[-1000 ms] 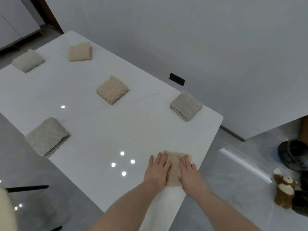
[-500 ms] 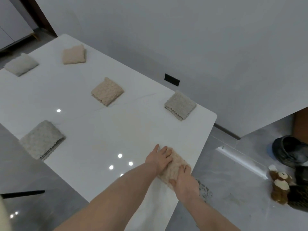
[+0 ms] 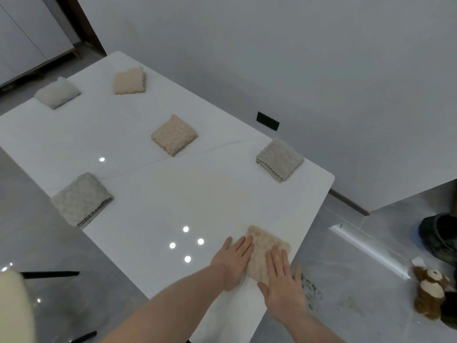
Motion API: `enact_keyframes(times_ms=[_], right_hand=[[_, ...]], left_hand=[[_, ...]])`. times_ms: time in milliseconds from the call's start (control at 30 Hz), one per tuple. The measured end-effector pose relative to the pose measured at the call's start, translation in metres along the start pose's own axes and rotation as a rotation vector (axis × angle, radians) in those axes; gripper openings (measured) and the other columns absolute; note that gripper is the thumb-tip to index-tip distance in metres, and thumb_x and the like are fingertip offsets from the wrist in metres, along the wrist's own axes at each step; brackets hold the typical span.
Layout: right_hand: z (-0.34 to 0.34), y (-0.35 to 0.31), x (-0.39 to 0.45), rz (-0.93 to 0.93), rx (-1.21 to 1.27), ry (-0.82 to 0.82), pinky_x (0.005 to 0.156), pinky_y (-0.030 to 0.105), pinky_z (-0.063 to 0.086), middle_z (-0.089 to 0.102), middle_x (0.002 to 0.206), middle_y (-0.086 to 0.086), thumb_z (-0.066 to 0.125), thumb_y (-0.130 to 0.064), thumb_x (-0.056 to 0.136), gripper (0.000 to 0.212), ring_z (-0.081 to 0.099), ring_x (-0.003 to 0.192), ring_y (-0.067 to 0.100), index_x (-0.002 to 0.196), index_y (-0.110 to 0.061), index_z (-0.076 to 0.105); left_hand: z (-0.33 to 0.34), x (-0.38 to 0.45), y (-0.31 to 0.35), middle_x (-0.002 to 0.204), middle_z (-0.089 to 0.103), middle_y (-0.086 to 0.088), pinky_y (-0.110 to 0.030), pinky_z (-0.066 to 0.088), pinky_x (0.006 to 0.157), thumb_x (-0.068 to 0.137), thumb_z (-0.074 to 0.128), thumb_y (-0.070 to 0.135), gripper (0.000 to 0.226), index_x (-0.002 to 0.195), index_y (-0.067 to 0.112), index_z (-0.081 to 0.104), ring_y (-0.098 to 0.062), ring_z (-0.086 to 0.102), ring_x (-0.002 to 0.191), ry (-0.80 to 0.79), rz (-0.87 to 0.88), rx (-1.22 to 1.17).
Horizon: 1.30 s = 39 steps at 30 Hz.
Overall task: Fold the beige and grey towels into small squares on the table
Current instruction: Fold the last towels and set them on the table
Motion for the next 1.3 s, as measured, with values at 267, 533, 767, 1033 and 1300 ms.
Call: enact_keyframes(times_ms=[267,533,767,1033,1300], right_hand=[[-0.011,-0.01,0.014,0.112,0.125,-0.139,0.114,0.038,0.041,-0.026,0.164,0.011,0.0,-0.065,0.093,0.088,-0.006,0.156,0.031,0.156,-0.007,-0.017],[-0.032,-0.006,0.034,0.116,0.062,-0.179,0.106,0.038,0.047,0.021,0.161,0.016,-0.004,-0.083,0.083,0.109,0.027,0.146,0.035,0.157,-0.006,0.018],[-0.042,0.001,0.032,0.083,0.083,-0.156,0.102,0.034,0.049,0.023,0.156,0.008,0.033,-0.067,0.097,0.079,0.033,0.143,0.025,0.154,-0.012,0.03],[-0.036,0.011,0.029,0.092,0.39,-0.12,0.121,0.033,0.028,0.016,0.165,0.002,0.024,-0.068,0.095,0.077,0.011,0.154,0.018,0.155,-0.02,0.034],[-0.017,0.001,0.013,0.094,0.343,-0.063,0.114,0.026,0.038,-0.026,0.166,0.0,0.038,-0.043,0.106,0.071,-0.02,0.154,0.019,0.161,-0.03,-0.005]], left_hand=[[-0.029,0.033,-0.006,0.17,-0.021,-0.005,-0.05,-0.002,0.128,0.103,0.049,0.027,0.087,0.162,0.013,-0.013,-0.022,-0.01,0.158,-0.049,0.041,0.15],[-0.047,0.033,0.001,0.172,-0.011,-0.003,-0.053,0.004,0.127,0.101,0.056,0.026,0.087,0.163,0.014,-0.004,-0.024,0.003,0.158,-0.046,0.017,0.097],[-0.025,0.003,-0.01,0.172,-0.015,-0.001,-0.051,0.005,0.127,0.096,0.051,0.009,0.092,0.163,0.017,-0.01,-0.024,0.002,0.158,0.008,0.001,-0.014],[-0.012,-0.02,-0.016,0.171,-0.019,0.004,-0.054,0.005,0.127,0.089,0.049,0.003,0.098,0.163,0.023,-0.012,-0.024,-0.004,0.159,-0.016,-0.027,-0.135],[0.004,-0.015,-0.008,0.169,-0.025,0.001,-0.055,0.007,0.127,0.093,0.055,0.012,0.099,0.162,0.018,-0.015,-0.025,-0.011,0.158,-0.15,-0.052,-0.011]])
Point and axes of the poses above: each hand's wrist, its own x-axis towards the middle knuckle, its own z-axis out of the palm, y = z × x, the point moved 6 cm from there along x, towards the middle knuckle
